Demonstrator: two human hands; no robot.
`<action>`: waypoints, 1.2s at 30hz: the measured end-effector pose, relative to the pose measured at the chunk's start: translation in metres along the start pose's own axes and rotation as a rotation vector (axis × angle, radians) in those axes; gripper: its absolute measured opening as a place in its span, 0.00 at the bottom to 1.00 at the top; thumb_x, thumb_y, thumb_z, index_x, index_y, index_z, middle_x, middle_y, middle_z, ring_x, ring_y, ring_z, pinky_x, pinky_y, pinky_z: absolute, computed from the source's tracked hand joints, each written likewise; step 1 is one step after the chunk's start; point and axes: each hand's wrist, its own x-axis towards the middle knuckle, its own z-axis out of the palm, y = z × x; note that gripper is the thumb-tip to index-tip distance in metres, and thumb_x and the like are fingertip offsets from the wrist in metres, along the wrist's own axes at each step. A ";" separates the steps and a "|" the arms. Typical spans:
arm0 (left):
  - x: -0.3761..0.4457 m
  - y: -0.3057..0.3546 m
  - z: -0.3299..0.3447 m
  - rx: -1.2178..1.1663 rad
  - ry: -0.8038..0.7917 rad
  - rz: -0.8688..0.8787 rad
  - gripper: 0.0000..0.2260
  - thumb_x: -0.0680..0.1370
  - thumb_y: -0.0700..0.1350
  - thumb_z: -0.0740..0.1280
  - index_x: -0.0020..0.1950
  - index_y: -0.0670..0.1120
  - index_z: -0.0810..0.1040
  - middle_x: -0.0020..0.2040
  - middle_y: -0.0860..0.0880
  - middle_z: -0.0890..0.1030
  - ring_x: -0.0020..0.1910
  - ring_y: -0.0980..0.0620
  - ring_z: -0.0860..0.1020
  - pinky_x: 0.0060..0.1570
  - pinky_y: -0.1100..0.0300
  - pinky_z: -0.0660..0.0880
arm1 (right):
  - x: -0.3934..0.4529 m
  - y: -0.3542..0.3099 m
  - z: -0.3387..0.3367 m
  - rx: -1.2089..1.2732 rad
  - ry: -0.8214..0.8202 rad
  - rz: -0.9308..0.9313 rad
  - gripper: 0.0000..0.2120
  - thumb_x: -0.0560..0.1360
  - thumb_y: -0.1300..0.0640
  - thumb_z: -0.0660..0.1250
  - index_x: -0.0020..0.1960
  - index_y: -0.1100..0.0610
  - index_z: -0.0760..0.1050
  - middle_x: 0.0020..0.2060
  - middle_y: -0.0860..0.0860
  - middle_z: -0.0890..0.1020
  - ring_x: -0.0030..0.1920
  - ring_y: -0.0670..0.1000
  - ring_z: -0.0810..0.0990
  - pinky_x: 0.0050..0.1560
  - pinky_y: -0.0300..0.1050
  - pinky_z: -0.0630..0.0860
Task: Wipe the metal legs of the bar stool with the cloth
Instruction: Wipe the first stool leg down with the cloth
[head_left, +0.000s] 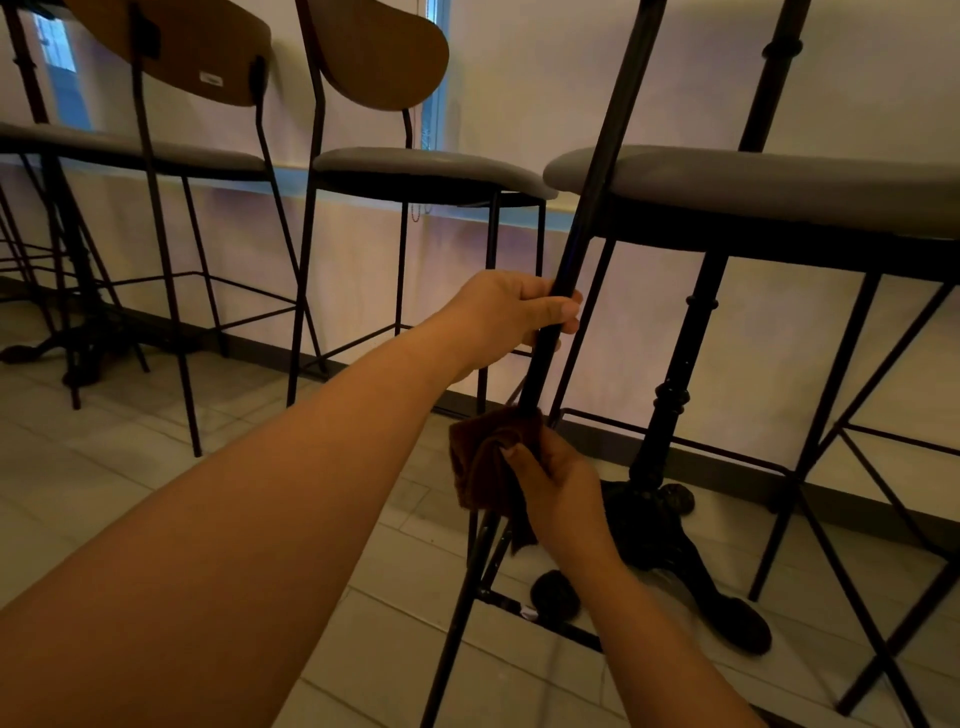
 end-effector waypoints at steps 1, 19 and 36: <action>0.000 -0.001 0.001 -0.006 0.013 0.005 0.04 0.76 0.43 0.67 0.48 0.51 0.80 0.42 0.53 0.83 0.40 0.59 0.83 0.37 0.71 0.76 | -0.002 0.004 0.004 -0.105 0.066 -0.019 0.12 0.77 0.52 0.64 0.60 0.50 0.76 0.48 0.45 0.84 0.44 0.41 0.83 0.41 0.33 0.79; -0.013 -0.012 0.010 -0.200 0.015 -0.039 0.08 0.78 0.41 0.64 0.56 0.47 0.78 0.47 0.48 0.82 0.44 0.53 0.82 0.37 0.70 0.77 | -0.023 0.024 0.007 0.044 -0.032 0.095 0.09 0.78 0.60 0.64 0.52 0.47 0.78 0.40 0.37 0.84 0.43 0.39 0.83 0.38 0.31 0.77; -0.019 -0.017 0.011 -0.241 -0.002 -0.020 0.09 0.78 0.38 0.64 0.57 0.44 0.77 0.45 0.47 0.81 0.43 0.54 0.81 0.39 0.70 0.77 | -0.036 0.035 0.018 -0.326 0.073 0.063 0.10 0.79 0.51 0.61 0.58 0.48 0.77 0.38 0.37 0.76 0.38 0.38 0.80 0.32 0.26 0.73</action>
